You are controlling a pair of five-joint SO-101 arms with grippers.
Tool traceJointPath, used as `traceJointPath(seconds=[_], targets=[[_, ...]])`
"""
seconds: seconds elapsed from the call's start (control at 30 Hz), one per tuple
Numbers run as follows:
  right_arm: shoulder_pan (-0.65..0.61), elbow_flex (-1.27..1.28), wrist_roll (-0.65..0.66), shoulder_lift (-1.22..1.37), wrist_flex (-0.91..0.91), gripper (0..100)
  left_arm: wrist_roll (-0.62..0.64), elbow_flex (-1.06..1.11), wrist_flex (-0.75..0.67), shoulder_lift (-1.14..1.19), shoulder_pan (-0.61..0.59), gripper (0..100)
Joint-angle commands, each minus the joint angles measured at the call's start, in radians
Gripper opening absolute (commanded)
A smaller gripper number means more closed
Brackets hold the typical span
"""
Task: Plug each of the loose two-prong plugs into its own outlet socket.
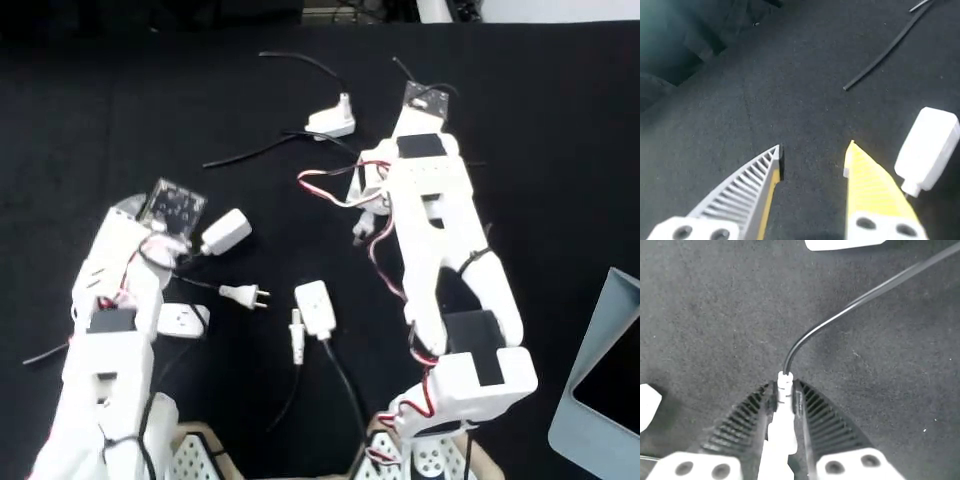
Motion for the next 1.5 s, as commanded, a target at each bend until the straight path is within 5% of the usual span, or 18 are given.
traceJointPath(seconds=[0.0, 0.33, 0.67, 0.9, 1.1, 1.47], targets=[[0.006, -0.007, 0.009, -0.053, -0.012, 1.2, 0.054, -0.18, -0.017, 0.183, -0.002, 20], [0.006, -0.007, 0.009, -0.048, -0.012, 1.2, 0.057, -0.526, 0.227, 0.597, 0.096, 20], [0.006, -0.007, 0.009, -0.053, -0.011, 1.2, 0.055, -0.418, 0.23, 0.608, 0.263, 20], [0.006, -0.005, 0.009, -0.056, -0.011, 1.2, 0.058, -0.381, 0.23, 0.608, 0.274, 20], [-0.009, -0.013, 0.011, -0.059, -0.011, 1.2, 0.1, -0.38, 0.235, 0.491, 0.213, 20], [-0.195, 0.07, 0.074, -0.318, 0.012, 1.1, 0.365, -0.337, 0.494, 0.126, 0.168, 20]])
